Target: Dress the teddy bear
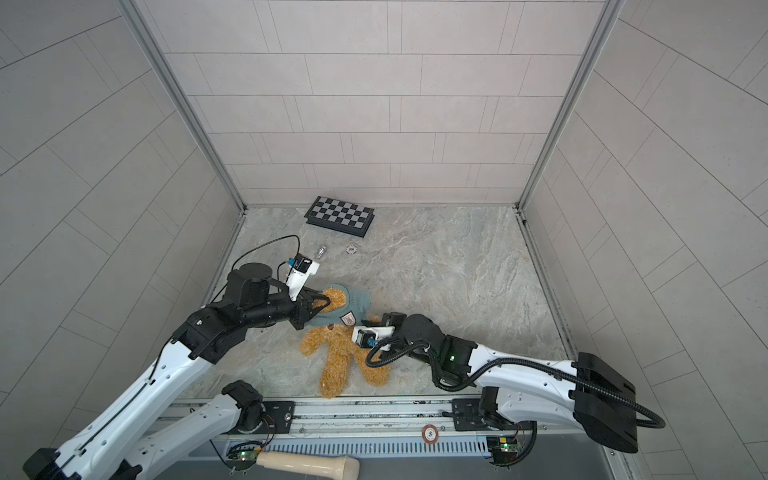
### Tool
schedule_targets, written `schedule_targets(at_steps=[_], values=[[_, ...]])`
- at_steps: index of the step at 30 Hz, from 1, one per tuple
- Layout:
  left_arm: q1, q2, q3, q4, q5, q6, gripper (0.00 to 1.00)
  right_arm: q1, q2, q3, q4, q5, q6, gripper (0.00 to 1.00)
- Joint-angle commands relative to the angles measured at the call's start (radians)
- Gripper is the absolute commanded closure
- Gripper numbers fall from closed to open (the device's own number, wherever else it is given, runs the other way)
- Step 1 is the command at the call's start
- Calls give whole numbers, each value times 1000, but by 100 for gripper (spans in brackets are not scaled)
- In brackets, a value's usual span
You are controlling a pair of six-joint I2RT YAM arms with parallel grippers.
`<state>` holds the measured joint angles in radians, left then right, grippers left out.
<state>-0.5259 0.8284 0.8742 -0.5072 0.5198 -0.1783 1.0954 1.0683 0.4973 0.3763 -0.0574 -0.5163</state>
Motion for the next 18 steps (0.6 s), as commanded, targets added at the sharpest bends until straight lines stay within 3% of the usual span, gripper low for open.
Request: schedule_targets(at_steps=[1,4,10,15,18], values=[[10,-2,-3,201,-1,-99,100,70,63,59,-68,-47,-21,100],[9,18,4,250,-1,-172,100,106,126,112,-85,-45,-40,100],[17,3,62,68,-165,-101,100,132,60,83,-132,-5,-50,100],[84,-15,61,84,-172,-129,100,135,7,27,-268,138,-74,100],[83,-8,74,81,-169,-130,100,130,21,-37,-203,294,-86,100]])
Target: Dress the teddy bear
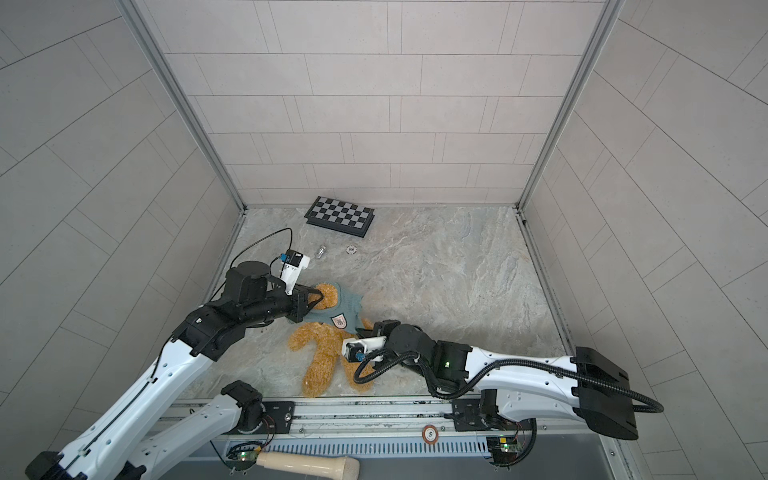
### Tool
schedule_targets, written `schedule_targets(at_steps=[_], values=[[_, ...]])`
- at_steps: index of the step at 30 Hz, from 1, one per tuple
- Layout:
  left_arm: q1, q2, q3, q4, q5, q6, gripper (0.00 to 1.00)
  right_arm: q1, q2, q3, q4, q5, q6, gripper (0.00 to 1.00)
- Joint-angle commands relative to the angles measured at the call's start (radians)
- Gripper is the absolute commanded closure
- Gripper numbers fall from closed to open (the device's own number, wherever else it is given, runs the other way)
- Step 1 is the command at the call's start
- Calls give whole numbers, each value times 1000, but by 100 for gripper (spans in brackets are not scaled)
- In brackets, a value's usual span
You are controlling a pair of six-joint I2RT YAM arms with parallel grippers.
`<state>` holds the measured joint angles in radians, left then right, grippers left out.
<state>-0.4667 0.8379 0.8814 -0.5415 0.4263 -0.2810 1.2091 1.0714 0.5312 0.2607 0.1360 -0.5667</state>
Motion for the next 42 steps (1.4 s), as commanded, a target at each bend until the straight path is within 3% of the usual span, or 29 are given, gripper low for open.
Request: schedule_targets(at_steps=[1,5,8,11,13,17,22,24,25,28,31,35,42], values=[[25,-20,67,120,-70,-27,100,0,32,-77,-57,106,-40,100],[25,-37,48,184,19,-55,100,-72,162,-22,50,120,-34,100],[24,-34,32,222,45,-97,100,-67,183,31,129,-3,-40,99],[25,-18,28,228,23,-147,100,-66,145,61,168,-139,-17,88],[24,-3,27,213,-51,-229,100,-63,89,69,162,-177,4,76],[25,34,23,162,-163,-366,100,-61,-45,44,145,-111,16,62],[22,52,-9,200,-258,-565,100,-25,-79,64,110,112,-10,60],[23,52,-49,276,-279,-703,100,-24,-61,82,128,179,90,64],[23,52,-74,325,-291,-784,100,-27,-56,82,164,204,197,66],[10,46,-163,508,-339,-1032,100,-78,-51,127,218,165,594,72],[-27,59,-162,567,-403,-1141,100,-124,-17,170,228,60,884,78],[-82,65,-139,557,-466,-1190,100,-149,52,231,209,-16,994,80],[-105,83,-195,710,-488,-1288,100,-186,175,248,281,-175,1146,85]])
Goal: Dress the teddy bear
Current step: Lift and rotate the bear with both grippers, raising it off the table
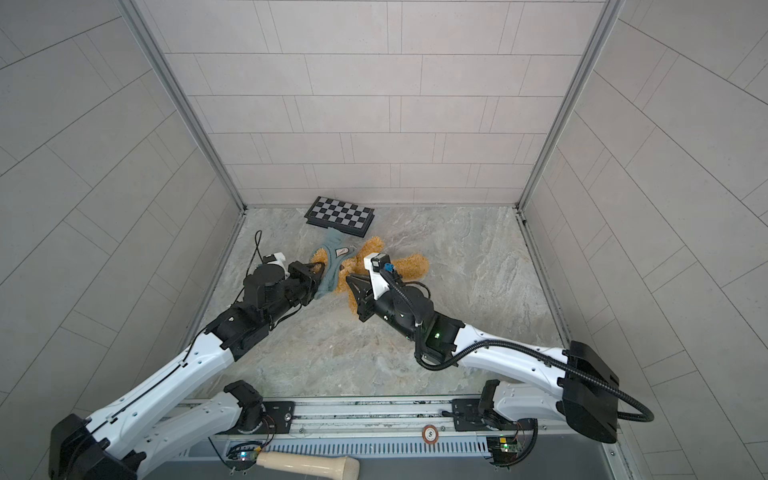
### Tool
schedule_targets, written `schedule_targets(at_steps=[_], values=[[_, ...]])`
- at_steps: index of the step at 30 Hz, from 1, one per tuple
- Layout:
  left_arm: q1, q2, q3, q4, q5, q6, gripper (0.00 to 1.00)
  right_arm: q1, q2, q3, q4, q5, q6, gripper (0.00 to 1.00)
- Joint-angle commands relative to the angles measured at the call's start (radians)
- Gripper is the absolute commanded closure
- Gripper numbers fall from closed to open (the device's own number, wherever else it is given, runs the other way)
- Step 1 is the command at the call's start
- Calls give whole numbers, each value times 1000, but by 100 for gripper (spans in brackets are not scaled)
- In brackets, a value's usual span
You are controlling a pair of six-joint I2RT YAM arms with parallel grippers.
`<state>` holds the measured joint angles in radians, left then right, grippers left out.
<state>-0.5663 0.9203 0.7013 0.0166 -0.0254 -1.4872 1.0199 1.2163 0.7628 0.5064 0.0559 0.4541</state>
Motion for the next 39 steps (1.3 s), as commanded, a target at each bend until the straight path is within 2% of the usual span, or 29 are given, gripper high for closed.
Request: schedule_targets(at_steps=[1,10,13,18,26,31,39], values=[[-9,7,-21,176,-38,-89,100,3,46,16,40,-103,138,84],[-65,28,-52,242,-70,-90,100,-27,129,10,108,-99,222,64],[-74,37,-67,284,-68,-93,100,-44,162,3,149,-98,261,64],[-81,53,-70,312,-62,-94,100,-50,164,-22,185,-62,289,69],[-81,60,-79,350,-63,-95,100,-49,126,-103,237,-26,301,57],[-82,70,-80,375,-48,-88,100,-50,136,-90,255,-13,287,62],[-95,70,-95,368,-54,-76,100,-55,177,-59,306,-48,293,63]])
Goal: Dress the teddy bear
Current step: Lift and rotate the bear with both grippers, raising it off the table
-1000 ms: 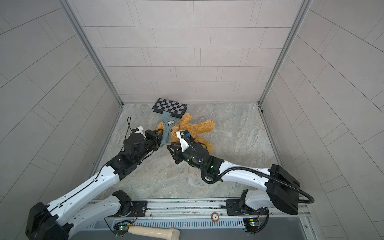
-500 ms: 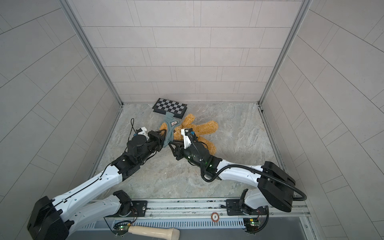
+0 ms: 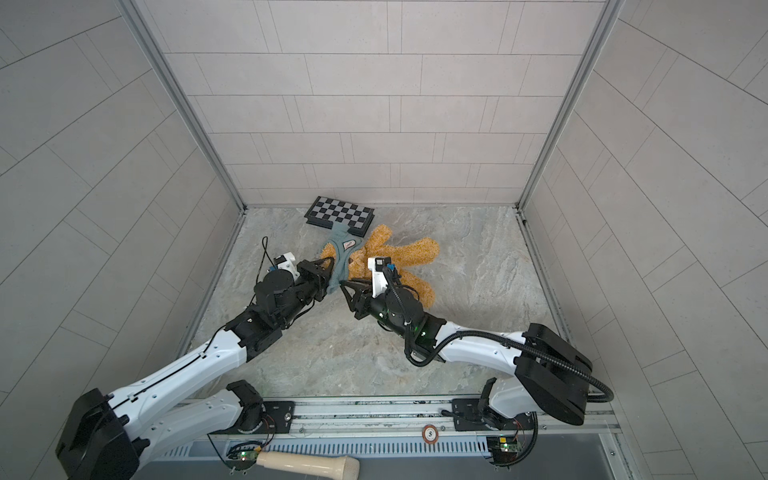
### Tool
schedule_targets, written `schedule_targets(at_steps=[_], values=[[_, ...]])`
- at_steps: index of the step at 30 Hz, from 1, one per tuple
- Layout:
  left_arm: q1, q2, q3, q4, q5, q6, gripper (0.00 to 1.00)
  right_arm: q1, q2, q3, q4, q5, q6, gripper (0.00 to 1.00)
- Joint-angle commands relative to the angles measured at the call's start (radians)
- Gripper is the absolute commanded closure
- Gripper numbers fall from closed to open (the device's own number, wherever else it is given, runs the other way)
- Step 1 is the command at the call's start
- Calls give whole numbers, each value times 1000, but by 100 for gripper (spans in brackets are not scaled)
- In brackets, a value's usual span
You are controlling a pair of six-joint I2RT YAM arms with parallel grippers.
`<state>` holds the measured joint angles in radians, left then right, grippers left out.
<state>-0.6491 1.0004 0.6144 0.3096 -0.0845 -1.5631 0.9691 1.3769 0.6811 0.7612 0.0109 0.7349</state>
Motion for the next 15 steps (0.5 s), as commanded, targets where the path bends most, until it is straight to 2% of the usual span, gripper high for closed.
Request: schedule_targets(at_steps=[1,8,15], values=[[-16,-6,-8,80,5,1,100,-6,22,24,56,-3,16,63],[-41,13,-14,108,6,-1,100,-10,69,47,65,10,29,74],[-52,25,-13,135,5,1,100,-20,78,21,87,15,38,94]])
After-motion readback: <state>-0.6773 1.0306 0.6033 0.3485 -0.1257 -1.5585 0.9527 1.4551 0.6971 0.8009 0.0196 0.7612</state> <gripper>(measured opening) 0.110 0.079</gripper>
